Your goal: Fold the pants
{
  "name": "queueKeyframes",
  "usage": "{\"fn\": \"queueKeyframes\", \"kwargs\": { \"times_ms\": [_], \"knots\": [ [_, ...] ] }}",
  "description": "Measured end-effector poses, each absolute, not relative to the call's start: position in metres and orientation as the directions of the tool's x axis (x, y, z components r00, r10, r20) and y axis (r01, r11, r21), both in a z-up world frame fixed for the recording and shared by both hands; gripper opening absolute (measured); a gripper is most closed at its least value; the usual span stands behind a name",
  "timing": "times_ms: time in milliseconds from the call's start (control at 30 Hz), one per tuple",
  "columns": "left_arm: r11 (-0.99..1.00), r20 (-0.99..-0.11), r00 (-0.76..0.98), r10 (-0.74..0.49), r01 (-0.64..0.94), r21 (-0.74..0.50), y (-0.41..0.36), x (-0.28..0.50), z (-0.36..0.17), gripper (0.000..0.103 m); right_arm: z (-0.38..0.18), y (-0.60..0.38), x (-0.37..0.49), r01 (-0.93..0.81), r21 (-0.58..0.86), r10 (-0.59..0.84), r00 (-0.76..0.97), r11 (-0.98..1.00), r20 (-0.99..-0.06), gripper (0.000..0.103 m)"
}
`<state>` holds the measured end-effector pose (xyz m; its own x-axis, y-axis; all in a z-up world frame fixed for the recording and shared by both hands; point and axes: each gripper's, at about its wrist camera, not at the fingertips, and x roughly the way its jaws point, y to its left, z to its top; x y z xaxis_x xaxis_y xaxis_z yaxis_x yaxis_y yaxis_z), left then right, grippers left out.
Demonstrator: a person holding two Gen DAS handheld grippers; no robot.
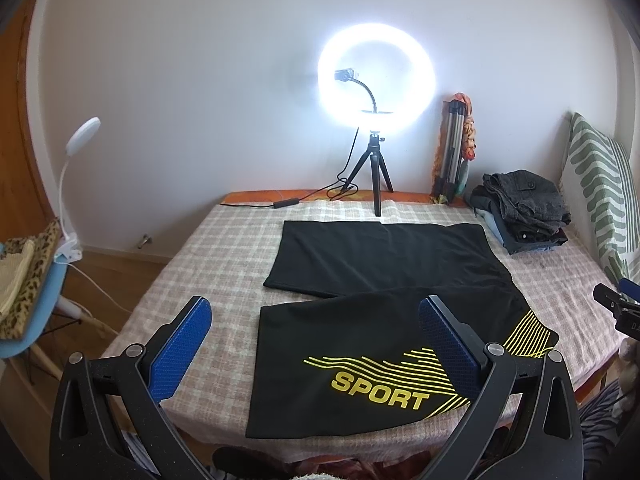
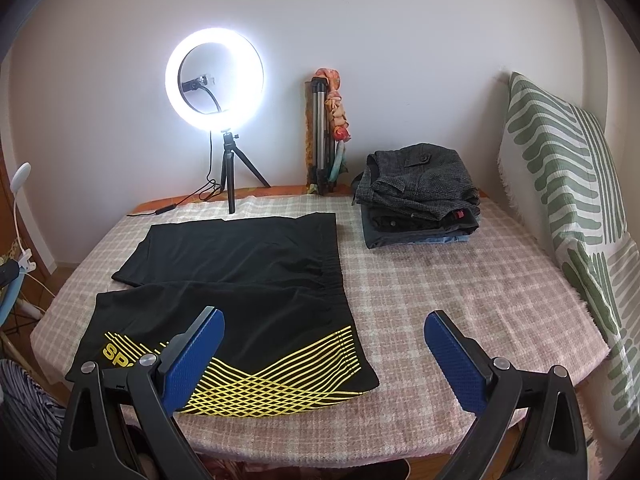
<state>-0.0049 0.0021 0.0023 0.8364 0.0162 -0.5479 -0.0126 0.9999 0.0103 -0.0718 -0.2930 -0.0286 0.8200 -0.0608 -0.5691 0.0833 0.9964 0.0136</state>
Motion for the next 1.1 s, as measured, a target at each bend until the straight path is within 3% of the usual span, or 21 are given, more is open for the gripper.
{"fn": "queueKeyframes", "kwargs": {
  "times_ms": [1100],
  "knots": [
    [1.000,-0.545,0.838,0.021,-0.011,0.021,-0.0001,-0.0073,0.0009,0.103,-0.0309,-0.2921,-0.0717,0.081,0.019,-0.056,0.819,0.997,-0.571,0.101]
  ]
}}
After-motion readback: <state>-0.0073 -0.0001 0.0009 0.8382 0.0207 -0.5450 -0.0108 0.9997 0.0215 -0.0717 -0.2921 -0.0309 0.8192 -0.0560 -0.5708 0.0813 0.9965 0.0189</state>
